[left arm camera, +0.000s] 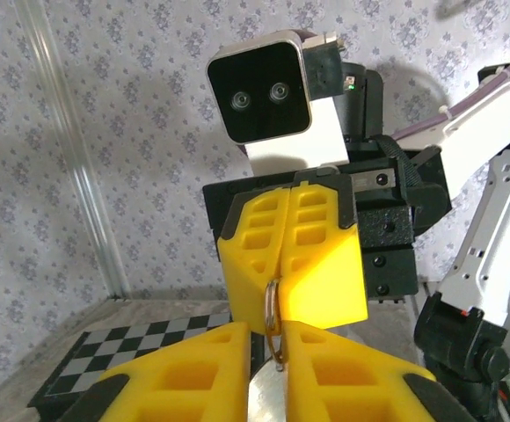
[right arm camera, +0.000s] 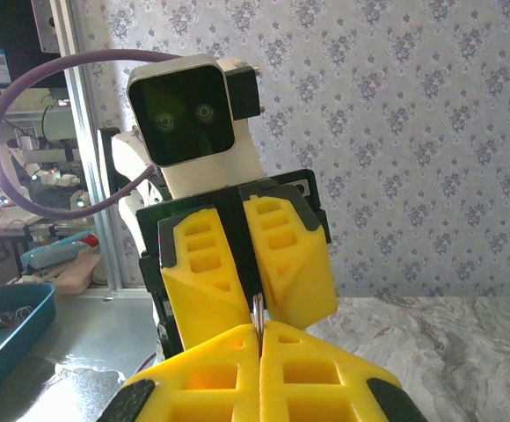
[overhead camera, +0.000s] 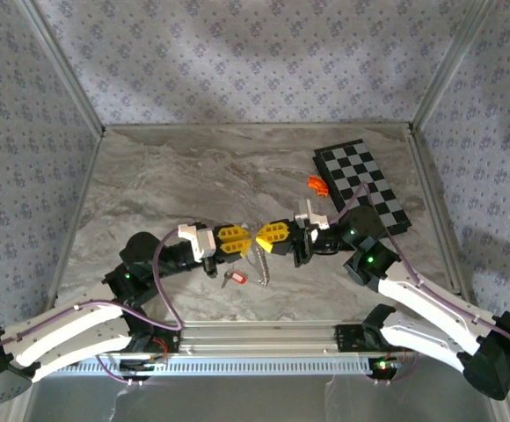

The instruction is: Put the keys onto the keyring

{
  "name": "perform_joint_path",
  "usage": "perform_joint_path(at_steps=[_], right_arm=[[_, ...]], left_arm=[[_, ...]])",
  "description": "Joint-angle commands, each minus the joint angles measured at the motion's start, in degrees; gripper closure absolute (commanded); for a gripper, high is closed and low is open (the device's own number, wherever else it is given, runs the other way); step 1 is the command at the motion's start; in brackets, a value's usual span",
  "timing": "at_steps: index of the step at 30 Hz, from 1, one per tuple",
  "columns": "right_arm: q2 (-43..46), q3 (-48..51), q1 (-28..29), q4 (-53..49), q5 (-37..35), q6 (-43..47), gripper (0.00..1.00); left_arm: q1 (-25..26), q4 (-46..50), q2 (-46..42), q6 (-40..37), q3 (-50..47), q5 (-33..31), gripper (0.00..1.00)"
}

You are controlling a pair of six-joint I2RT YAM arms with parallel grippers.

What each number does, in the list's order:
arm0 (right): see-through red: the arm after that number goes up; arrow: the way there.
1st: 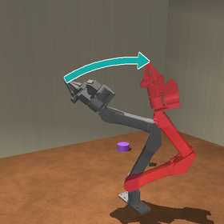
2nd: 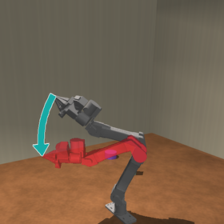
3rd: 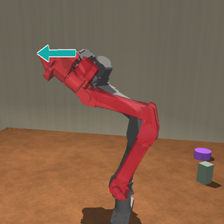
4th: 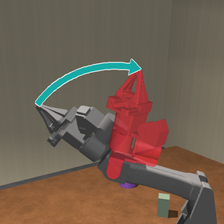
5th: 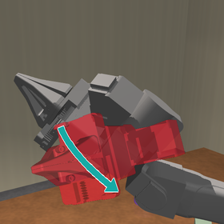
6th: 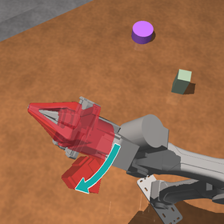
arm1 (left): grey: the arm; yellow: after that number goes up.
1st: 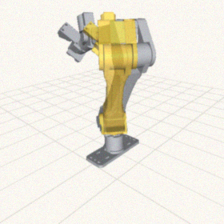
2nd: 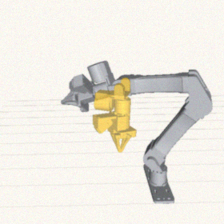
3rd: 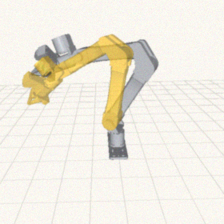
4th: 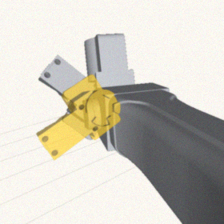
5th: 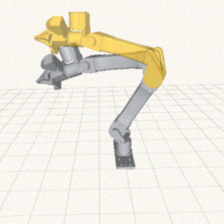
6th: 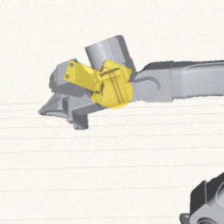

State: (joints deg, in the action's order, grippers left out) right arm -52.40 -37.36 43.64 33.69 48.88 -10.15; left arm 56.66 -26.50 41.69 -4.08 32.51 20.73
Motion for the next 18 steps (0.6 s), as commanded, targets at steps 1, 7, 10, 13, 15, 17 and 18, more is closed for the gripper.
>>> perform_joint_path(at_steps=[1, 7, 10, 13, 15, 17, 18], right_arm=[[0.05, 0.31, 0.36, 2.21, 0.34, -0.39, 1.00], [0.15, 0.31, 0.34, 1.44, 0.03, 0.09, 1.00], [0.86, -1.12, 0.42, -4.91, -1.28, 3.02, 1.00], [2.90, -3.61, 1.51, -17.69, -6.12, 10.83, 0.84], [3.94, -5.44, 3.33, -25.30, -10.66, 15.71, 0.76], [4.07, -7.14, 4.66, -30.19, -14.05, 19.16, 0.74], [3.90, -7.71, 5.26, -32.09, -15.65, 20.44, 0.74]], left_arm=[[0.25, -2.66, 0.13, 0.64, 1.15, 0.93, 0.88], [0.29, -0.26, -0.16, -0.59, 1.74, 0.46, 1.00], [0.29, 4.53, -0.86, -3.40, 3.21, -0.15, 1.00], [0.29, 12.37, -1.66, -7.86, 5.63, -1.95, 1.00], [0.29, 18.77, -1.36, -10.79, 8.13, -3.02, 1.00], [0.29, 23.51, -0.54, -12.91, 10.20, -3.26, 1.00], [0.29, 25.76, -0.02, -13.91, 11.27, -3.24, 1.00]])
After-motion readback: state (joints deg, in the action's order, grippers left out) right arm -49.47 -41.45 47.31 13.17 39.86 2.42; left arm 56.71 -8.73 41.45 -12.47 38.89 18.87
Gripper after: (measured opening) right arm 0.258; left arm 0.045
